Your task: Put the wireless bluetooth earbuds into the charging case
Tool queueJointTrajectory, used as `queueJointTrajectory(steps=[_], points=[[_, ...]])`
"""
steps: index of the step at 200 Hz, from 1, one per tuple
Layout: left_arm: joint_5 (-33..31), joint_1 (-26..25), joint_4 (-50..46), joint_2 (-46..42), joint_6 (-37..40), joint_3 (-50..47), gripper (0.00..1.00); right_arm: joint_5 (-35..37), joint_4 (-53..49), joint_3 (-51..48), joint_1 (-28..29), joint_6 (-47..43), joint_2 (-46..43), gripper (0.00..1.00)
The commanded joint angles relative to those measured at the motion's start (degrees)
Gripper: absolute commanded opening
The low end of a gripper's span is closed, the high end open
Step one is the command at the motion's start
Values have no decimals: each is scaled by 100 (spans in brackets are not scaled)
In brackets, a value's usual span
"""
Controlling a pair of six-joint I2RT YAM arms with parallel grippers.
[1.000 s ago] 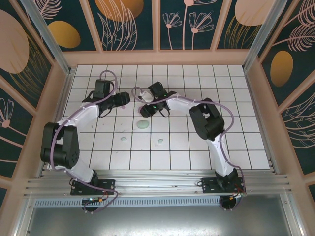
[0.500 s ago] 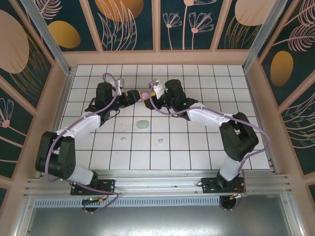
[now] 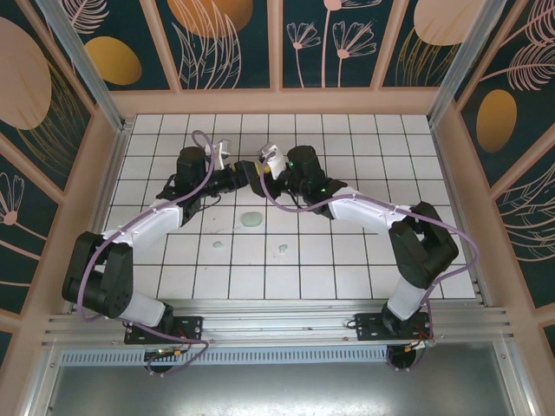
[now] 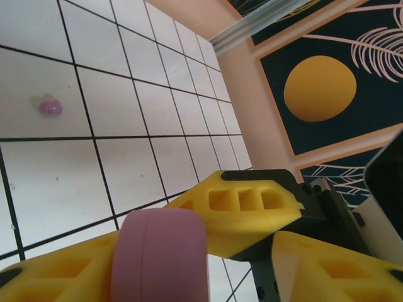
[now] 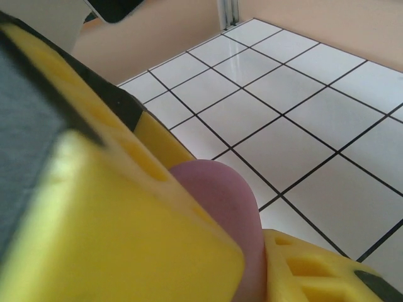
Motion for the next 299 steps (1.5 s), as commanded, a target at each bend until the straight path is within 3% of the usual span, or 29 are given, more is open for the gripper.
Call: queueJointTrajectory(steps=[1,31,45,66,121,163,190,228,299], points=[[121,-59,174,-165,25,-81,45,78,426,-97,53,11,-374,27],[-117,-58,-273,-228,449,70,21,258,340,-194,54,-35,-552,29],[-174,-52,-293,-239,618,127,15,281,246,-213,45,-23,-635,37],[-488,-56,-390,-289,1131,258,13,166,-1,-178,-7,294,-795,53],[-2797,-403,-1394,354,2651,761,9,191,-1057,-831,-822,1469,-1783,57],[-5383,-1358,-2080,1773,3433,1572,15,1062,-1673,-1322,-1556,1938,-2345,57],[-6574,-1595,-2357,2623,3734,2070,17,1009,-1764,-1543,-1968,2184,-2548,57],[-7336,-1638,-2710,3123,3731,2405,20,819,-1785,-1733,-2307,2231,-2661,58],[-8025,-1860,-3433,4116,3708,2974,34,571,-1547,-1801,-2405,2407,-2376,58]])
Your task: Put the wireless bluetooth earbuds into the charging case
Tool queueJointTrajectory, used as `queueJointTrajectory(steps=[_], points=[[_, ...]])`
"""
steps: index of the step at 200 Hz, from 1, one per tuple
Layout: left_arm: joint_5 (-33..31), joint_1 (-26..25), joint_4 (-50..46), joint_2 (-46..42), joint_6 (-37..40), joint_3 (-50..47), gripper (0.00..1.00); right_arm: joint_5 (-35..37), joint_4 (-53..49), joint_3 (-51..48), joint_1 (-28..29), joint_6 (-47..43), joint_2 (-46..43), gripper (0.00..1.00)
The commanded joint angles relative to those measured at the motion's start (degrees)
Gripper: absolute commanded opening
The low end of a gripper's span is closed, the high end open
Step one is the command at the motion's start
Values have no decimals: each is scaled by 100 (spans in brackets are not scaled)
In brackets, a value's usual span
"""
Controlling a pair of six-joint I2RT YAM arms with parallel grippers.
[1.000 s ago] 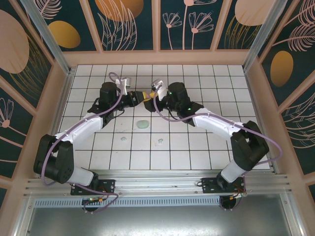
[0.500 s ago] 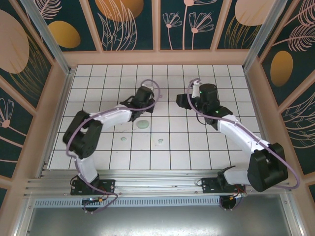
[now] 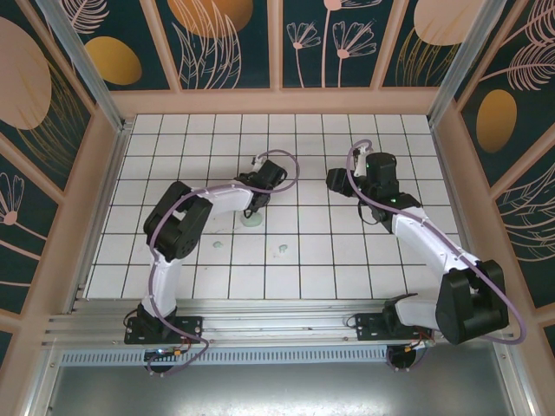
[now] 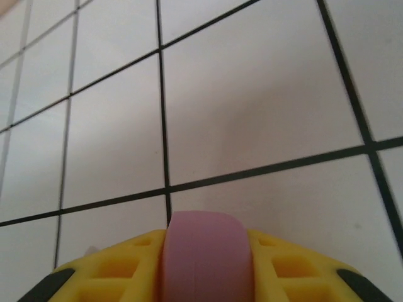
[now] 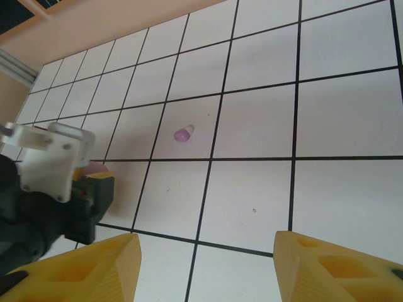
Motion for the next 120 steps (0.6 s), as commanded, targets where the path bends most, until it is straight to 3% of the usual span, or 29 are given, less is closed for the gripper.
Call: queueJointTrajectory(steps=[1,54,120], points=[[-265,-100,-585,406,-9,171,34,-175,152,-43,-37,141,111,58],[-71,-358,-736,398,-232,372,57,-166,61,72,-53,97,147,58],[597,-383,-883,-556,-376,480,73,-403,-36,568,-56,273,721,59]])
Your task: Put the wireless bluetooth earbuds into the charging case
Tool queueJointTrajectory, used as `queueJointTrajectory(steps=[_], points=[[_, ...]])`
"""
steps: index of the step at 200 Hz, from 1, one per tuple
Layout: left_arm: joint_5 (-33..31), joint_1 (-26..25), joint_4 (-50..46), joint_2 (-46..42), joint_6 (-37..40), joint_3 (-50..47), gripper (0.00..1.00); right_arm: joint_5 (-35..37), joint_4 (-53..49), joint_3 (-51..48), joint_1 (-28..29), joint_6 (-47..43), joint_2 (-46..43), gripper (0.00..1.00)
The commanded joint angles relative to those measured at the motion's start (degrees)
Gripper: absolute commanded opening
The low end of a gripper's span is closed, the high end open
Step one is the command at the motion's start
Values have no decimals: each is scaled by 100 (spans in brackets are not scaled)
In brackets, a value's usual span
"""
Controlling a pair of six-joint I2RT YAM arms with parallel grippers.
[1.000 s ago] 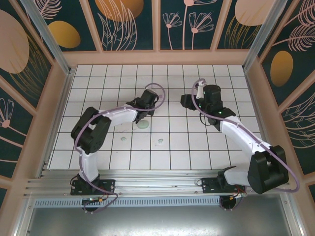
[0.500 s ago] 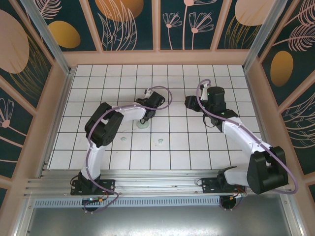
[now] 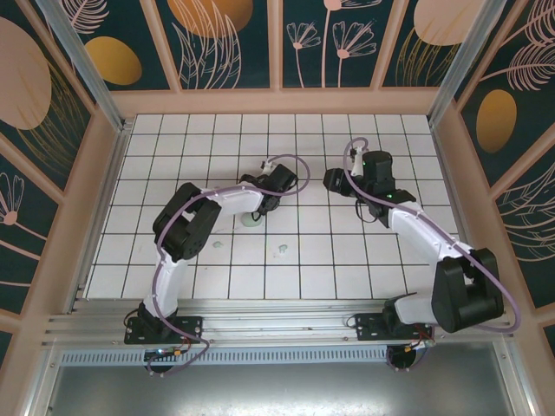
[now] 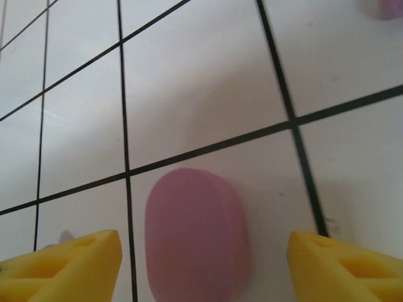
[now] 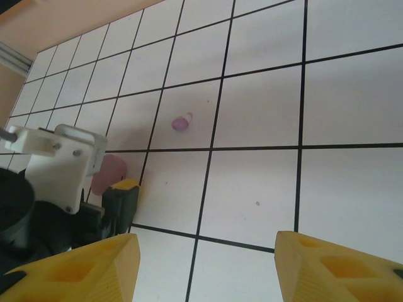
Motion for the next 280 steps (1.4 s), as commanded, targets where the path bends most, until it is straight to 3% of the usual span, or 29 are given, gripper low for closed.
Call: queueJointTrajectory(steps=[1,40,71,122,218,280], points=[[452,-55,-221,-638,-108,128,73,-208,-23,360,-43,190,265,59],[1343,224,-318,-1357,-193,113,75,134,-113,806,347,611,965,58],[2423,1036,-186,-1943,-683,-407,73,1169,-450,1522,1330,846,1948,58],[3710,2344,306,-2732,-1118,-1611,71,1689,-1109,3384,2527,990,3929,64],[3909,2658,563,-3028,-1103,-2210,71,2119,-2331,5448,2860,768,5494,68],[3842,2728,581,-3055,-1040,-2278,71,2367,-2712,6120,2917,623,6022,67]])
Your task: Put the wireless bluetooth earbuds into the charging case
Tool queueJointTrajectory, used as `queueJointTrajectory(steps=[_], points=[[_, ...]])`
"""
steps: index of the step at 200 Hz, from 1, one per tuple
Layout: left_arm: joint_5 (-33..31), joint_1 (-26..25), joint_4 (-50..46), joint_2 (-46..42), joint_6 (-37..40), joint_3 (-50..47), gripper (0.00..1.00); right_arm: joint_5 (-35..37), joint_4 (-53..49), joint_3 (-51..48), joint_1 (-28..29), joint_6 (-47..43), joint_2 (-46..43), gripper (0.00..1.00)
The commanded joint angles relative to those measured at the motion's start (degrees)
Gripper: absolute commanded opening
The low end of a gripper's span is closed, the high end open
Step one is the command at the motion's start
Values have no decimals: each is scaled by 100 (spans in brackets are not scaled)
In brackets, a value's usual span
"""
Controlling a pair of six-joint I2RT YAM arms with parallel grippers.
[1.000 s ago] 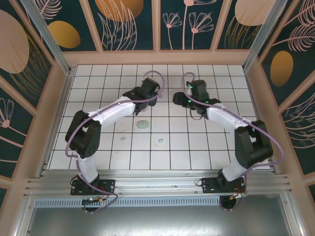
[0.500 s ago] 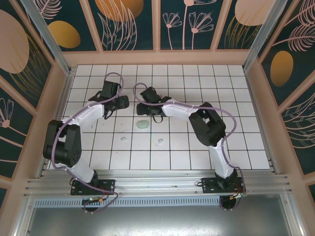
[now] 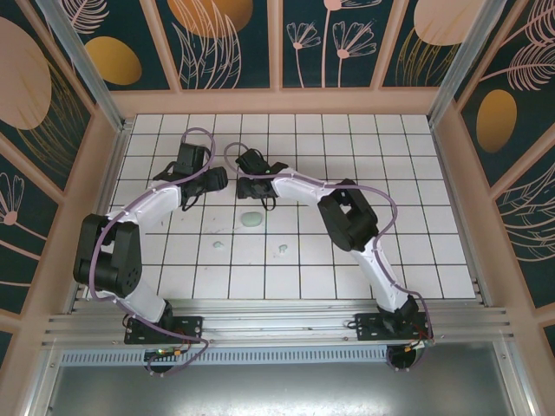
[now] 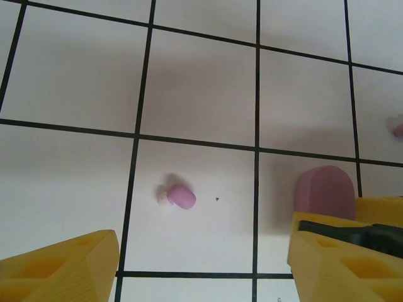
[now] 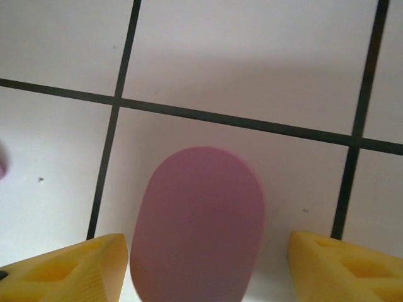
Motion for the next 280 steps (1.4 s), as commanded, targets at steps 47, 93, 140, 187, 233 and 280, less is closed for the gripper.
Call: queueJointTrajectory(steps=[47,93,140,187,233,280], points=[[26,106,96,-164,93,-212,71,415,-422,454,28,-531,293,39],[140,135,108,-448,342,-289,70,30,-44,-273,23,-1576,-333,22],[1056,150,679,-1252,1047,-806,72,-1437,-70,-1356,-393,-3340,-1699,13],[3946,147,2108,-1922,1647,-1395,69,-3214,-1226,-1431,-713,-5084,-2733,13],[5558,129,3972,-2757,2237,-2355,72,-3842,-2633,-739,-915,-5994,-3116,13],[6082,-23,3172,-2624,3143,-2105,67,-4245,-3070,-701,-949,-6535,-3465,12]])
